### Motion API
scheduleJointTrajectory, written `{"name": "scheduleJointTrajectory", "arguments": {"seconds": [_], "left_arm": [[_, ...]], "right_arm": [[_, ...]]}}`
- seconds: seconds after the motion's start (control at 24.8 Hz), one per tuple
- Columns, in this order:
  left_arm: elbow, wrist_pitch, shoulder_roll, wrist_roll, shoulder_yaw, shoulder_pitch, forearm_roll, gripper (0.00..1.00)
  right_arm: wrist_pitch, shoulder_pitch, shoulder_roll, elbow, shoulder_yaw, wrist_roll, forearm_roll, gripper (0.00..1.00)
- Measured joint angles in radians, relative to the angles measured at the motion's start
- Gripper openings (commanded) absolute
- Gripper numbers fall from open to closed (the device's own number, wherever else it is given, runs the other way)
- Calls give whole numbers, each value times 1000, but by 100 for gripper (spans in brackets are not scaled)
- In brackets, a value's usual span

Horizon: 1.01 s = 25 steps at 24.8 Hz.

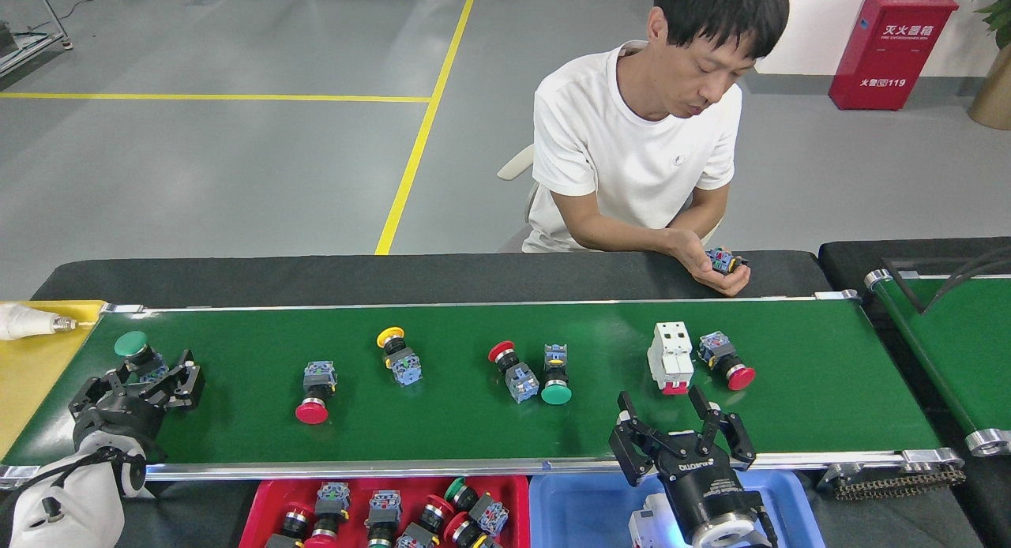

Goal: Pick switch part from conveyor to tray

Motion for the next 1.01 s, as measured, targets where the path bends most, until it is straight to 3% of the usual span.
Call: {"name": "scheduleJointTrajectory", "arguments": {"seconds": [0.08, 0.24, 0.32, 0.52, 0.77, 0.85, 1.01], "left_arm": [[3, -3, 0, 6, -2, 0, 3, 3], [-5, -31, 0, 12, 7, 0, 19, 6], [-83, -86, 0, 13, 17, 23, 50, 9], [-485, -165, 3, 17, 36, 263, 89, 19], [-1109, -191, 3, -13, 87, 712, 87, 28], [-1256, -193, 4, -15, 80, 835, 71, 31], [-1371, -194, 2, -19, 0, 949, -90, 44]], "right_arm": [[2, -17, 35, 6, 9, -5, 27, 97], [38, 11, 37, 7, 9, 5, 42, 97], [81, 24, 31, 7, 9, 6, 43, 97], [154, -1, 2, 53, 9, 6, 48, 97], [227, -191, 29, 270, 17, 7, 48, 91], [234, -231, 35, 318, 19, 7, 48, 60], [235, -236, 22, 329, 44, 12, 44, 19]]}}
